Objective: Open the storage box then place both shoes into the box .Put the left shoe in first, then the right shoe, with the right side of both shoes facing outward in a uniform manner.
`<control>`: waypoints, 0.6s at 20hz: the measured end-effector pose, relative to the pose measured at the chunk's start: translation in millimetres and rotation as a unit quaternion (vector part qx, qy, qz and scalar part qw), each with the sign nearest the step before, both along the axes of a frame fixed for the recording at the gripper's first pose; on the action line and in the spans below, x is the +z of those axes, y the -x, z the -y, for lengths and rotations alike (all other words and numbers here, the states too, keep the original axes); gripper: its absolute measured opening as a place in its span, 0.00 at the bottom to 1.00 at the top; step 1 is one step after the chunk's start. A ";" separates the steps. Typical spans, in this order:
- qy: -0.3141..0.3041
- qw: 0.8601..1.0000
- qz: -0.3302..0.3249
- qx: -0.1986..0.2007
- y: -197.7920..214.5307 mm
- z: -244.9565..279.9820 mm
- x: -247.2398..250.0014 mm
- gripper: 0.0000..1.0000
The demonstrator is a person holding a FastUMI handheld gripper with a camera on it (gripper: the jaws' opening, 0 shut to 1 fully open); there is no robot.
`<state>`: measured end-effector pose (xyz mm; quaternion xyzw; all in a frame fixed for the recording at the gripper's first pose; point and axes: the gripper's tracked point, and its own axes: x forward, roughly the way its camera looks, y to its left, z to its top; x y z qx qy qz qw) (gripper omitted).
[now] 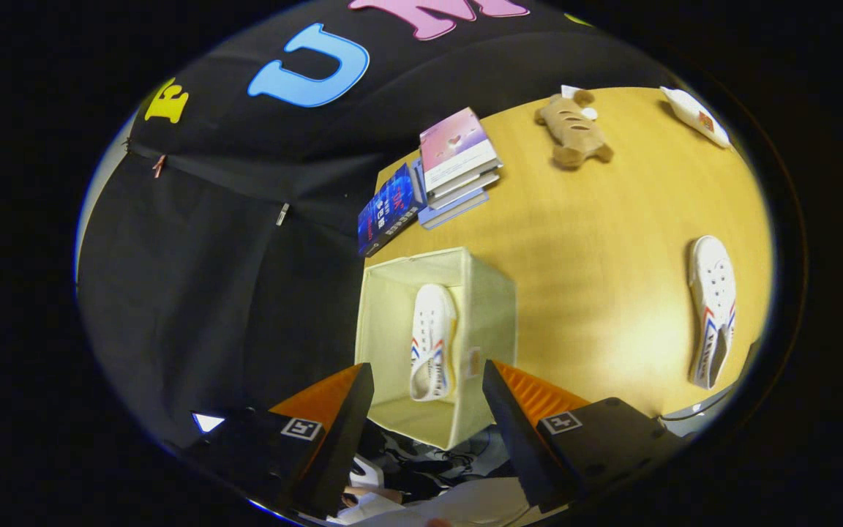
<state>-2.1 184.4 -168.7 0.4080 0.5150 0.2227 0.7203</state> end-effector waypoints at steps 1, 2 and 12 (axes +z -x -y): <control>0.006 1.000 0.000 -0.007 4.8 20.1 -4.9 0.92; 0.011 1.000 -0.004 -0.016 10.0 40.5 -11.0 0.92; 0.099 0.987 -0.087 -0.087 56.5 217.6 -131.8 0.92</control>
